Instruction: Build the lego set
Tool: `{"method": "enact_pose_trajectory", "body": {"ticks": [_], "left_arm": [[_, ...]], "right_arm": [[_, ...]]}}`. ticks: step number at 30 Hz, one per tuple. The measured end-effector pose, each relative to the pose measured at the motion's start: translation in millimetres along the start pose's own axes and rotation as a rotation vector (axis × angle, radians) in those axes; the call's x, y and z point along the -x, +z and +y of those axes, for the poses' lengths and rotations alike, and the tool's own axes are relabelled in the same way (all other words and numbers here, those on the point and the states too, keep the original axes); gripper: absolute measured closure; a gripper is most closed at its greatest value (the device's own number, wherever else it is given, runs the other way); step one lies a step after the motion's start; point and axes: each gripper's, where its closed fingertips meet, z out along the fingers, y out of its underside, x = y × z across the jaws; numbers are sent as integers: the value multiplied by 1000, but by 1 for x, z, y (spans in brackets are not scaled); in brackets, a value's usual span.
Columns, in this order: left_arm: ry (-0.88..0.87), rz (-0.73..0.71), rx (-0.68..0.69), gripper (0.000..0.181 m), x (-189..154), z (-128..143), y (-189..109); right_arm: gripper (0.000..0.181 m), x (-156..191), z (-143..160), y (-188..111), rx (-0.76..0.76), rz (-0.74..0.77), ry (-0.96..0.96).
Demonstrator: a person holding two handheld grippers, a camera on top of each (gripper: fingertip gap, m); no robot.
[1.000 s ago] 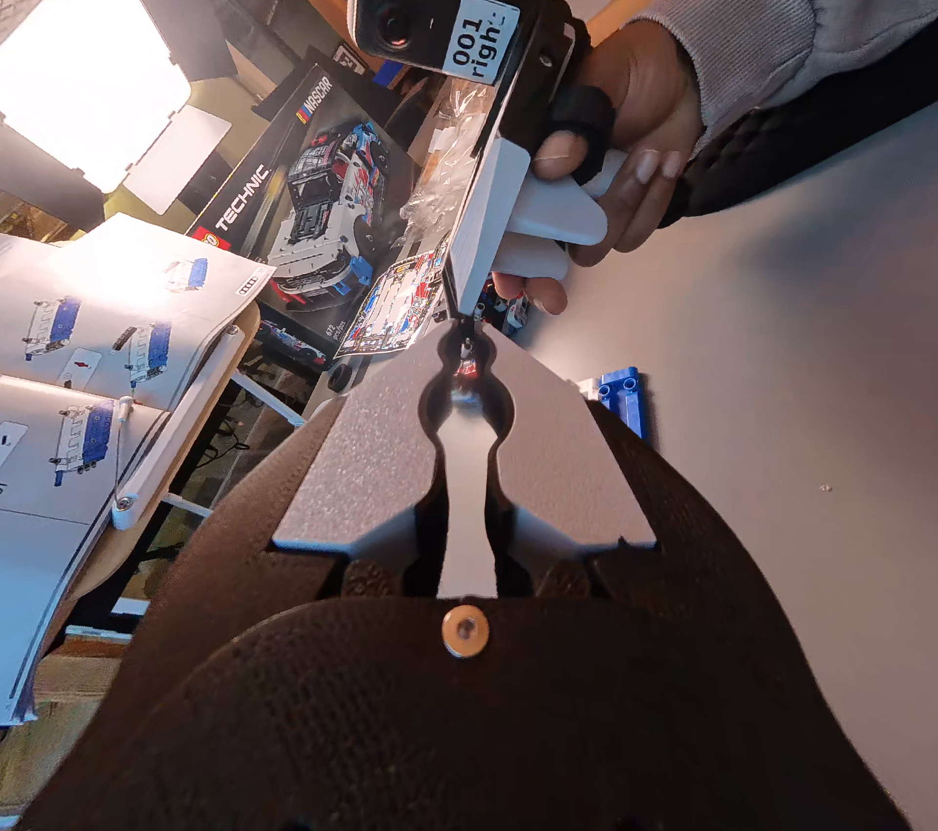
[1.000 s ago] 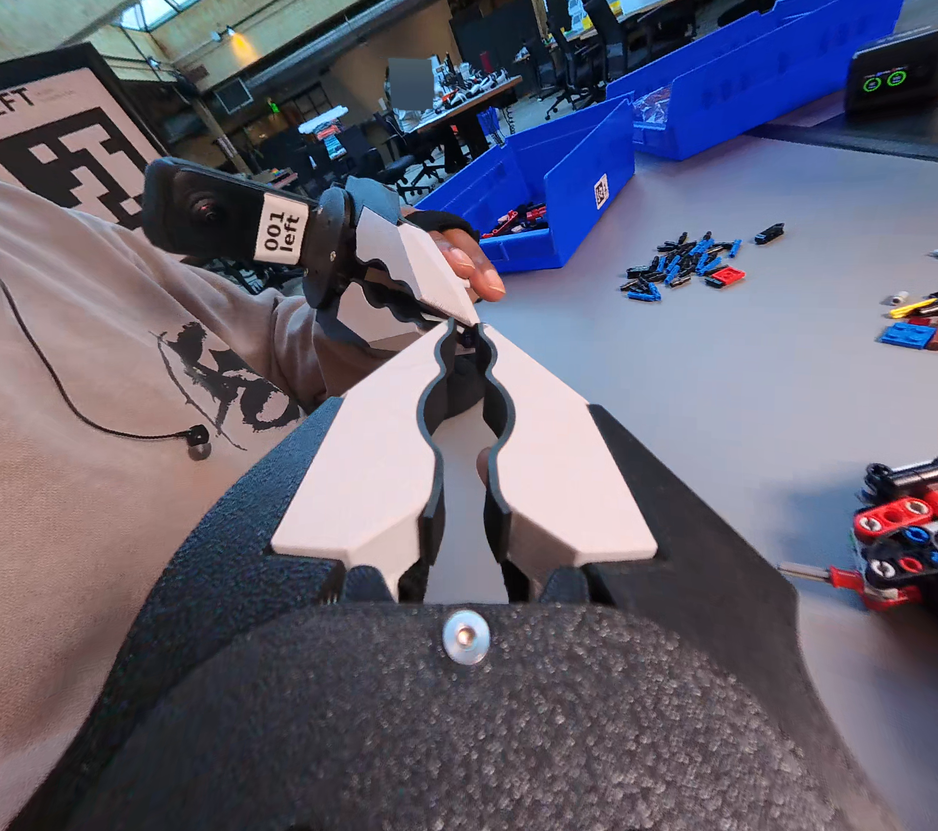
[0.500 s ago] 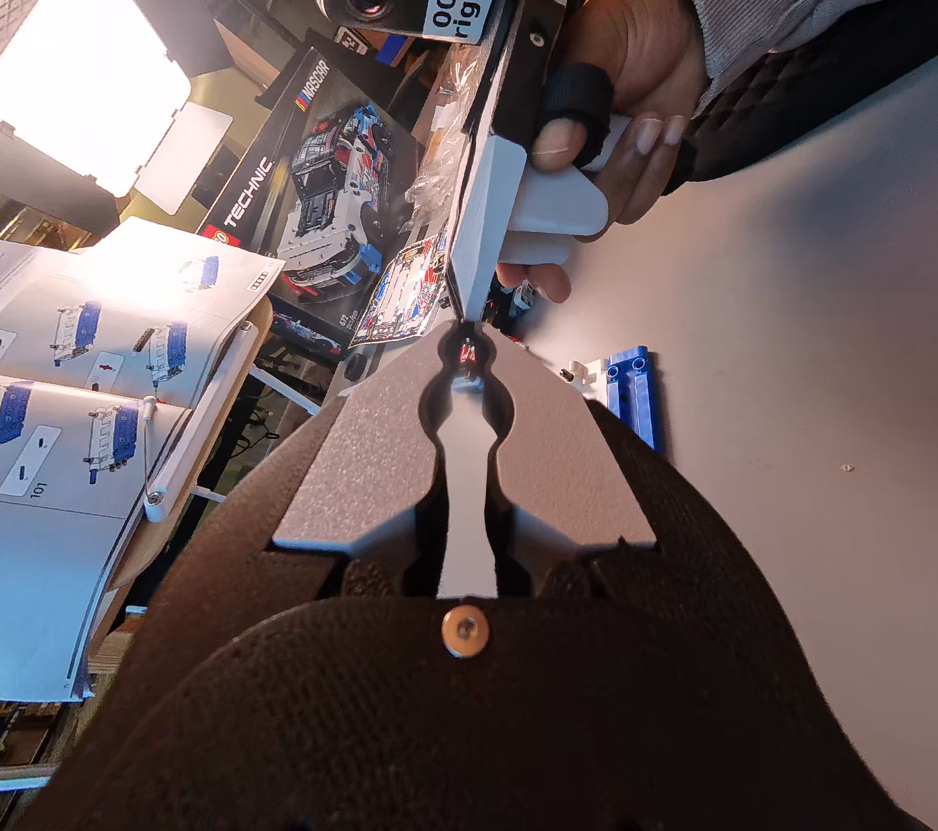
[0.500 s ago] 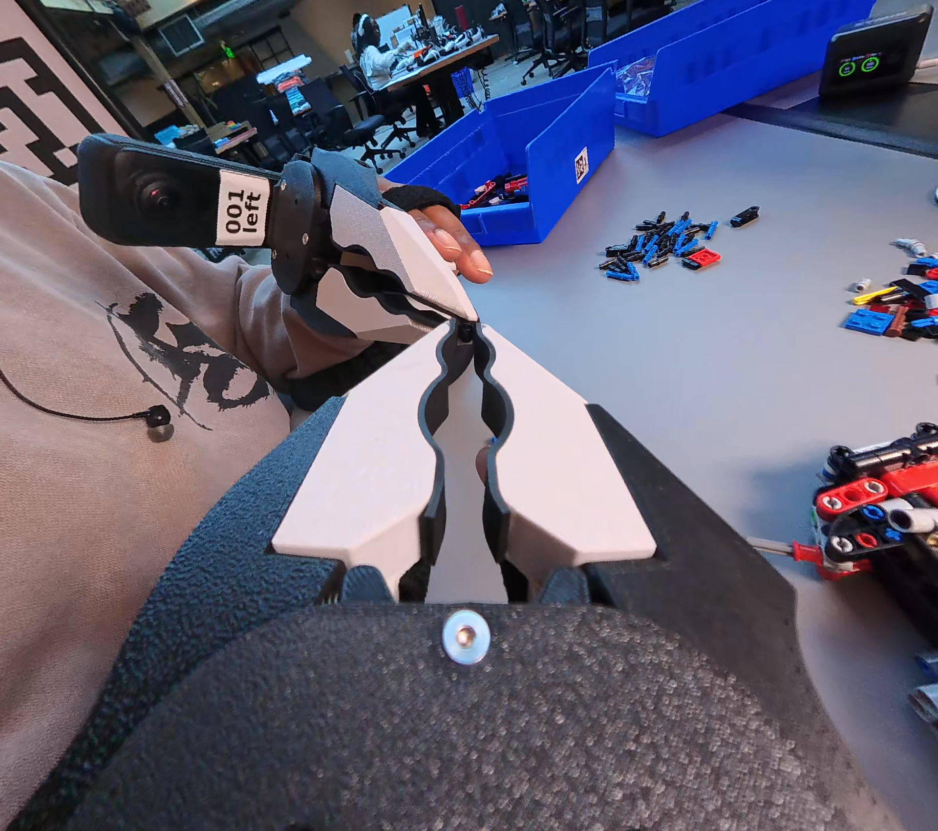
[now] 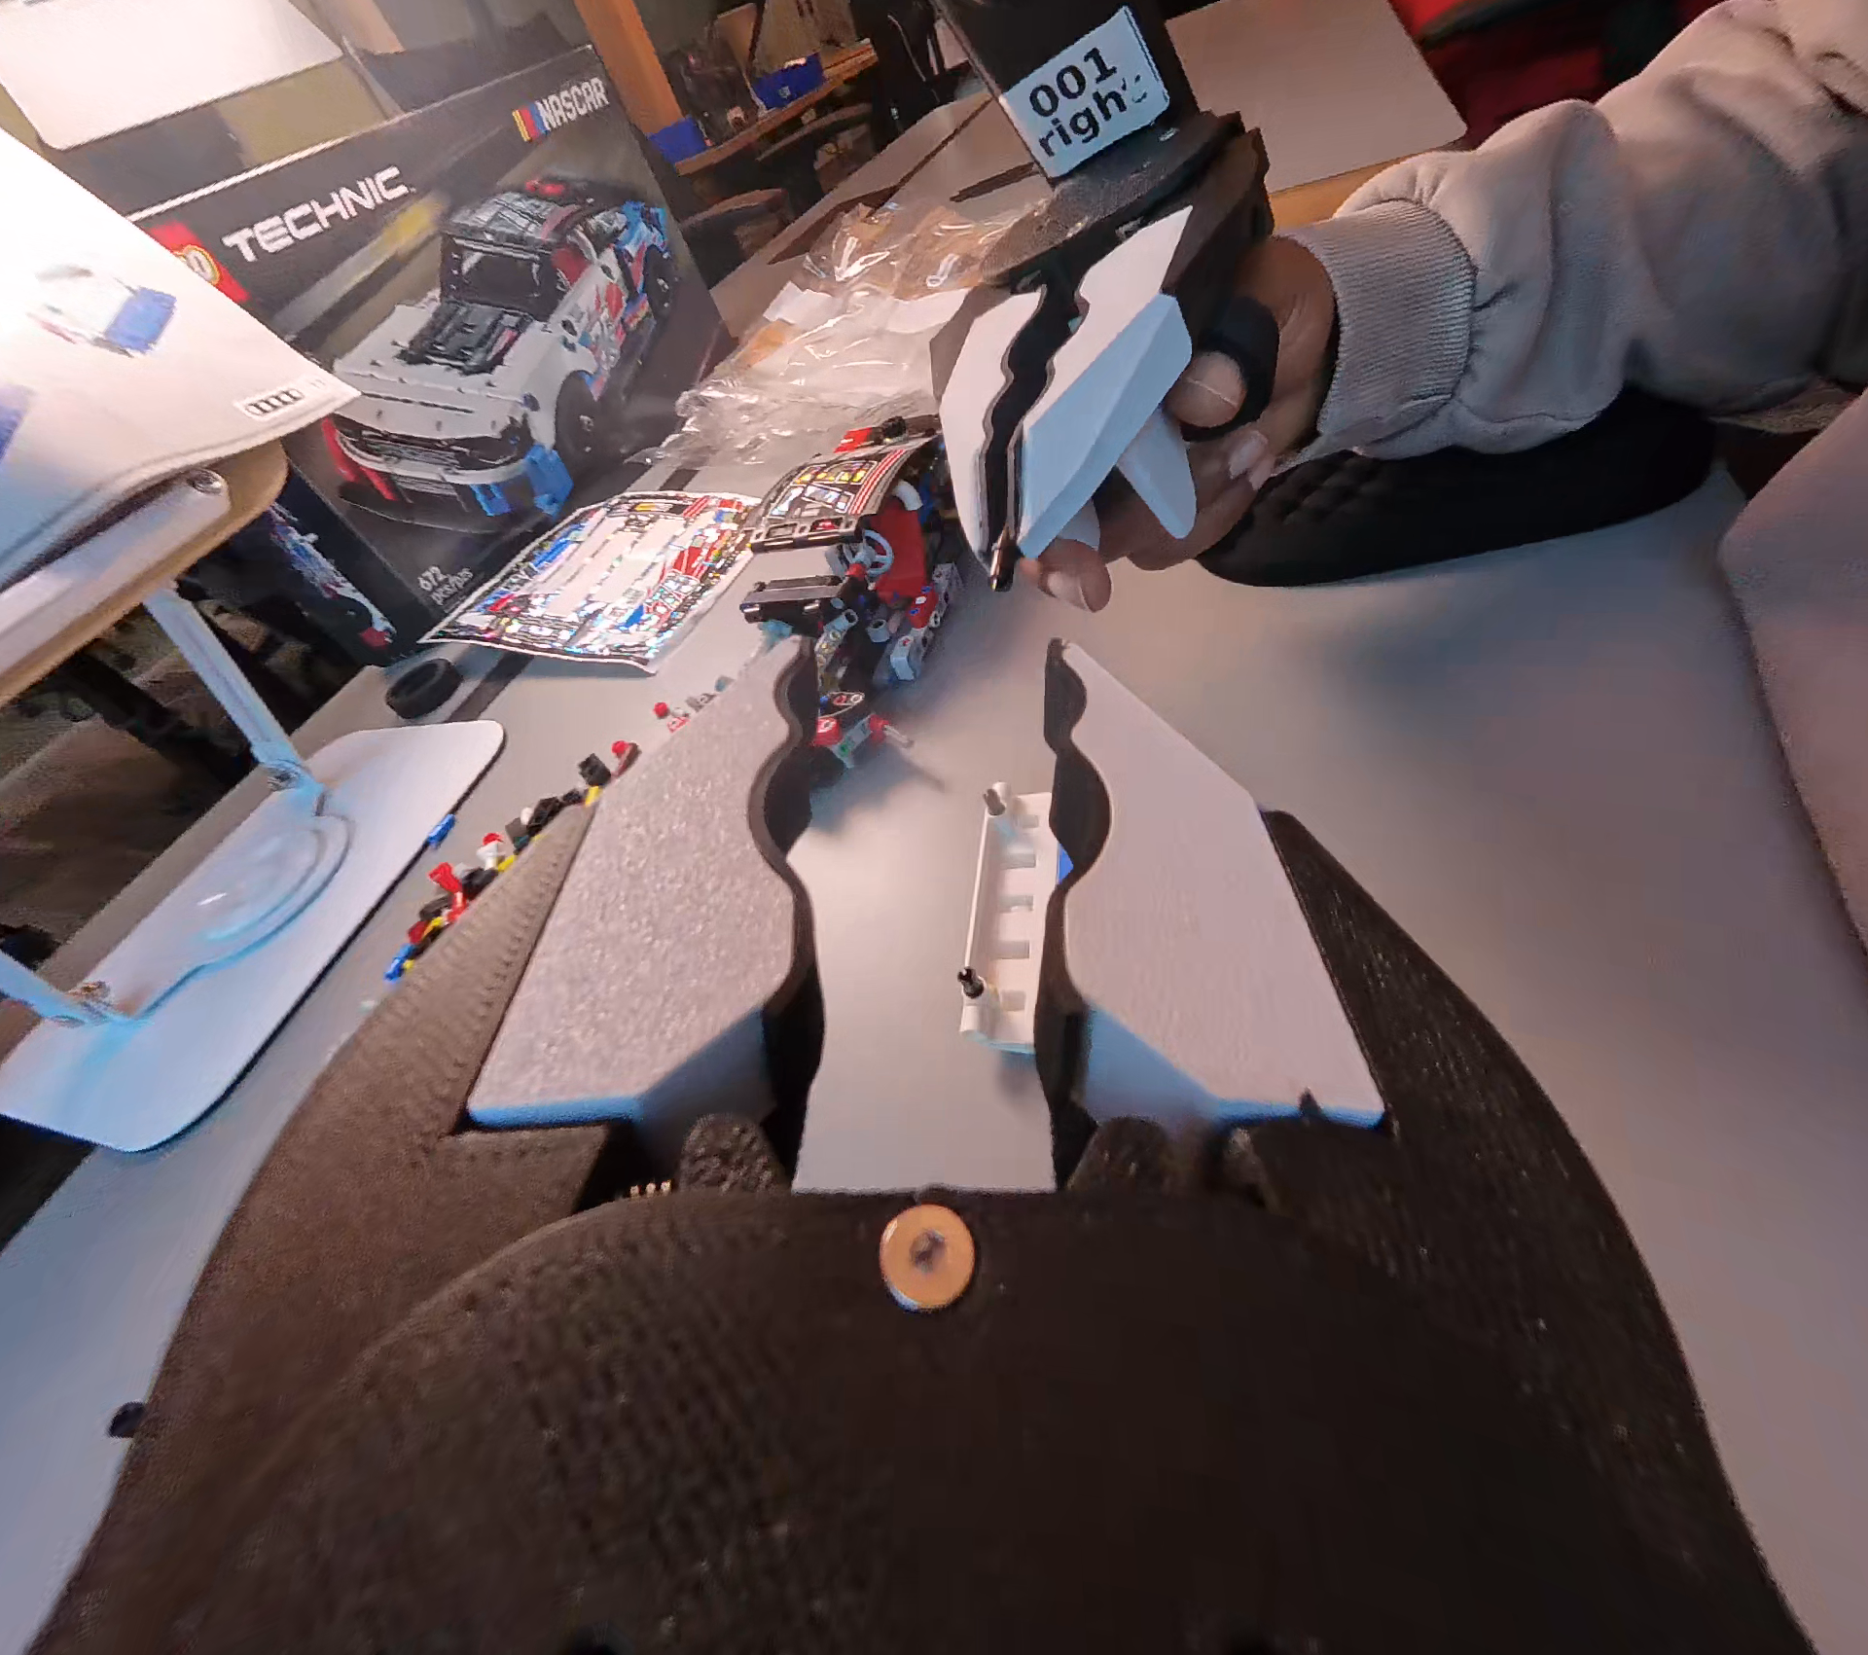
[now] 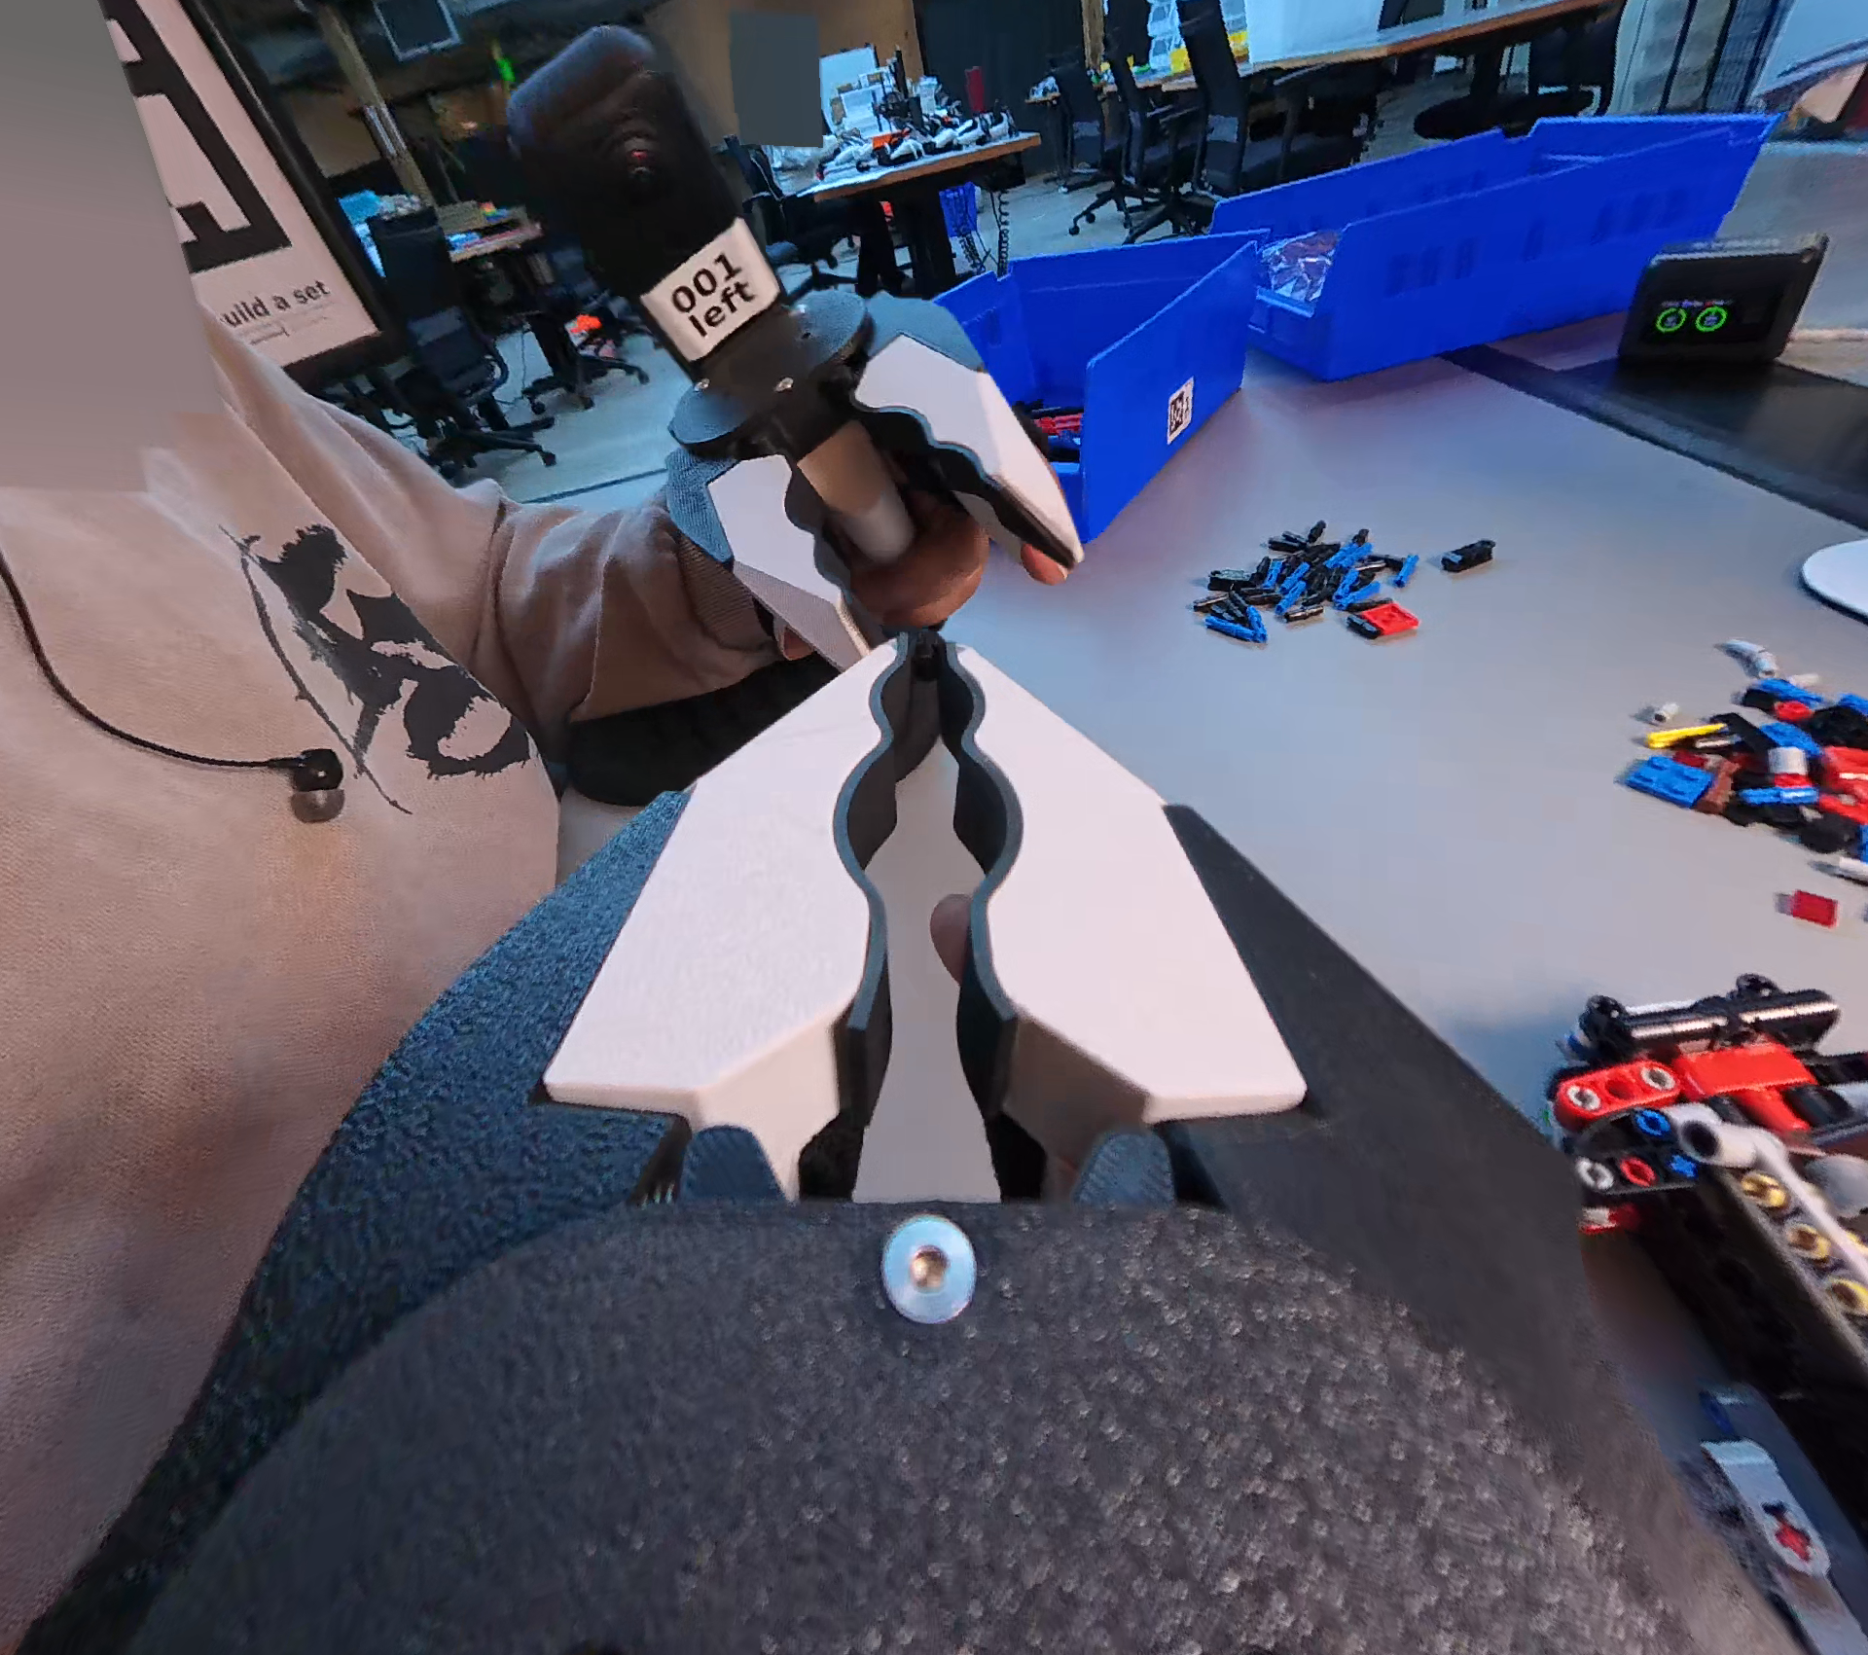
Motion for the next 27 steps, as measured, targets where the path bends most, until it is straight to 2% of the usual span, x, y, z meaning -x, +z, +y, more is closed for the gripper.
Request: {"method": "enact_pose_trajectory", "body": {"ticks": [5, 9, 13, 18, 21, 24, 27], "left_arm": [[-36, 45, -30, 148, -6, -2, 0], [-21, 51, 13, 148, -8, 7, 2], [-85, 87, 132, 137, -8, 32, 6], [-292, 214, 289, 117, -20, 68, 8], [-342, 242, 368, 110, -24, 85, 8], [-326, 233, 368, 110, -22, 85, 9], [-319, 237, 248, 127, -20, 63, 8]], "right_arm": [[179, 11, -6, 0, -21, 15, -217], [179, 16, -8, -2, -31, 30, -360], [179, 20, -8, -5, -14, 42, -449], [179, 22, -6, -6, 6, 51, -497], [179, 23, -4, -6, 13, 51, -513], [179, 23, -3, -6, 22, 56, -530], [179, 23, -2, -6, 26, 72, -564]]}}
